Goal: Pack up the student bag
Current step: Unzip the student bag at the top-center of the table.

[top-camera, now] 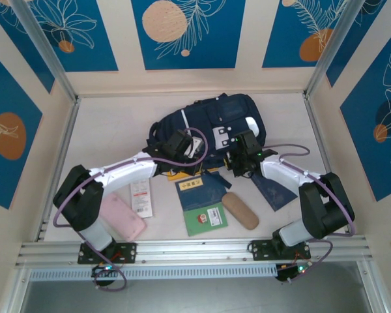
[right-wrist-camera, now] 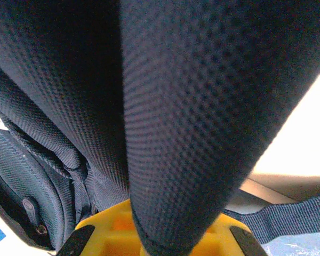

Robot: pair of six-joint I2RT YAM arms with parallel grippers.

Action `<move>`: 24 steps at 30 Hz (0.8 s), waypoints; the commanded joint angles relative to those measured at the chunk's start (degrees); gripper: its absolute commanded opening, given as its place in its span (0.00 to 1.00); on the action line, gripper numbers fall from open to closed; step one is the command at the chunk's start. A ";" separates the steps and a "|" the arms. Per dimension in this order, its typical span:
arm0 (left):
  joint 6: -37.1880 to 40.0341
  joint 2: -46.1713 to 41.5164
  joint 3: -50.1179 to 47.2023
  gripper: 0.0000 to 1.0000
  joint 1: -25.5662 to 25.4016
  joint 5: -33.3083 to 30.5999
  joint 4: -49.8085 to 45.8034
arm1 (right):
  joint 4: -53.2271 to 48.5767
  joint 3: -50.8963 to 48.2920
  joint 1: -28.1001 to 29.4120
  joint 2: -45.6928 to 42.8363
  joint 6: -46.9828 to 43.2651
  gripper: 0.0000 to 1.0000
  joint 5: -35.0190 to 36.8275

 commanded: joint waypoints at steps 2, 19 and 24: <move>-1.31 1.02 -0.98 0.25 0.16 2.85 1.06 | -1.42 0.06 -0.21 -0.97 -1.51 0.00 -0.79; -1.27 -5.51 -4.93 0.57 -1.01 -6.82 -1.64 | -1.99 0.84 -0.09 -4.59 2.24 0.00 -5.08; -2.16 -5.47 -5.03 0.66 -1.09 -4.77 -0.83 | -4.39 5.76 1.22 -5.34 2.45 0.00 -5.22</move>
